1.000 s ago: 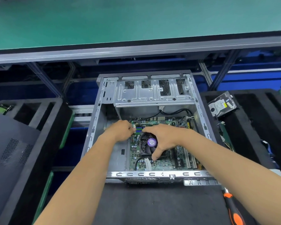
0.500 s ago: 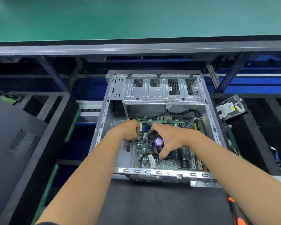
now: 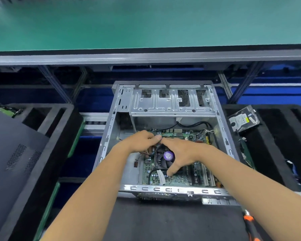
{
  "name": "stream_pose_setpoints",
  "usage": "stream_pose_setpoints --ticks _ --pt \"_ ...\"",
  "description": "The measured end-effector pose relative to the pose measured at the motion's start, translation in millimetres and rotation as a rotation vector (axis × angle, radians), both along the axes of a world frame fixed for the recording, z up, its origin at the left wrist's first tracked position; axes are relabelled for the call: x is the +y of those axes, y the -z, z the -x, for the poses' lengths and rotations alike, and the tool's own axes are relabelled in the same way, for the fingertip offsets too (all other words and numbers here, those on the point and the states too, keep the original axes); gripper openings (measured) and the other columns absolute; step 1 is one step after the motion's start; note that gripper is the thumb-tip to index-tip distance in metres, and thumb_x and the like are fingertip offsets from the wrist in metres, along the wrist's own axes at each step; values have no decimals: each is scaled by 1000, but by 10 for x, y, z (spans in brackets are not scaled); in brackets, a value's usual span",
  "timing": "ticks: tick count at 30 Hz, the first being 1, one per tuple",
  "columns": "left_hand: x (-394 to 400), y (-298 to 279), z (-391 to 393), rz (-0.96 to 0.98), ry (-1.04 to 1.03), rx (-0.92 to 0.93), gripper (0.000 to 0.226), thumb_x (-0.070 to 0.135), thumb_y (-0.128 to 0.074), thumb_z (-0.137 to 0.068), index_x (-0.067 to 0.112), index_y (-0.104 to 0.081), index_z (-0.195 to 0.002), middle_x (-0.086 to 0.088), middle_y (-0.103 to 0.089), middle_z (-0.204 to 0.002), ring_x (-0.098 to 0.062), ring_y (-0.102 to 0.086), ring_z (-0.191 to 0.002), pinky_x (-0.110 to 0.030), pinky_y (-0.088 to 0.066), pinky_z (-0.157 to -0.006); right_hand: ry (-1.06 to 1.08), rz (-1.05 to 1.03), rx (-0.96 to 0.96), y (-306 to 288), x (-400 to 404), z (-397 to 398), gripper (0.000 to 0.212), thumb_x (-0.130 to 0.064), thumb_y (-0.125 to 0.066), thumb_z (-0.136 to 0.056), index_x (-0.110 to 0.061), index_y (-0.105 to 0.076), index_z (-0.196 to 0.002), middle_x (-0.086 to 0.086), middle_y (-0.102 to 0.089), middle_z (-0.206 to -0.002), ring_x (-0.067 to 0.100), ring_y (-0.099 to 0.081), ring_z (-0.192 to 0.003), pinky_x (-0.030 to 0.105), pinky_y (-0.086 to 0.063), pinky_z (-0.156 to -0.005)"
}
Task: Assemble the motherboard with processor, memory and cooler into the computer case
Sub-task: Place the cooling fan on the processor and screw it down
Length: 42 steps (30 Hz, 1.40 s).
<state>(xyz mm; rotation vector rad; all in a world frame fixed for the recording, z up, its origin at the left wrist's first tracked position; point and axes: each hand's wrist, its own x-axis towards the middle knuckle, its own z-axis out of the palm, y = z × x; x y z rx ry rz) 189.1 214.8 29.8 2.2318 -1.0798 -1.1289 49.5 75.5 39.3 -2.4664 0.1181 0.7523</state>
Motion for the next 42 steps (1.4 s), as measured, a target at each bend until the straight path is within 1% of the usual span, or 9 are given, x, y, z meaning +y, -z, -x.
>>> stream_pose_setpoints --ticks 5,11,15,18,23,30,34,36,42 --pt "10 0 53 -42 57 -22 35 50 -68 -81 18 -54 -83 11 -43 -57 -2 -38 -48 -21 -28 -48 165 -141 -161 -113 -59 35 75 -57 -70 -79 -21 -42 -137 -5 -44 -130 11 -43 -117 28 -37 -96" --pt "54 -17 111 -54 -55 151 32 44 -66 -85 16 -50 -84 5 -55 -58 -13 -55 -49 -24 -43 -49 179 11 -240 -60 -68 37 24 -35 -57 -95 -14 -62 -107 -3 -57 -95 18 -54 -87 29 -36 -69" --pt "117 -65 29 -92 -197 -3 29 25 -38 -101 9 -56 -84 -6 -64 -71 -19 -59 -56 -24 -47 -52 207 31 -234 -34 -78 29 19 -25 -50 -100 -16 -67 -98 -6 -57 -89 17 -53 -86 30 -39 -75" --pt "206 -88 -62 -242 -80 -232 23 -2 -41 -85 1 -64 -89 -14 -69 -86 -22 -58 -67 -29 -49 -62 220 38 -229 -15 -99 14 19 -23 -51 -100 -23 -62 -84 -9 -59 -83 19 -56 -85 31 -41 -76" --pt "296 -29 33 -535 164 -208 25 12 -69 -74 16 -57 -96 -6 -64 -101 -20 -56 -71 -29 -51 -64 232 33 -236 26 -102 -18 27 -23 -53 -98 -10 -65 -78 9 -67 -84 23 -56 -75 35 -43 -71" --pt "207 -3 -19 -251 -108 -412 13 7 -46 -92 1 -58 -94 -10 -59 -88 -25 -55 -79 -31 -46 -67 227 36 -241 45 -124 -46 27 -22 -55 -97 -17 -66 -72 5 -66 -77 21 -54 -67 35 -45 -67" --pt "165 2 -33 -113 -329 -160 7 -2 -58 -88 3 -59 -93 -16 -67 -95 -27 -66 -85 -35 -55 -81 227 29 -241 24 -127 -45 33 -23 -55 -97 -29 -59 -65 -4 -63 -72 11 -50 -61 29 -39 -60" --pt "149 -27 -4 -56 -331 -25 15 -7 -61 -86 8 -57 -89 -10 -62 -85 -15 -60 -72 -19 -51 -67 217 40 -241 17 -122 -45 26 -23 -56 -98 -24 -64 -73 -7 -64 -75 7 -51 -63 27 -38 -59" --pt "149 -13 31 -53 -297 -256 16 8 -74 -77 15 -73 -92 -3 -64 -92 -15 -56 -79 -20 -42 -63 222 31 -249 -6 -111 -35 22 -20 -56 -97 -17 -67 -78 -11 -63 -73 4 -52 -64 22 -38 -58"
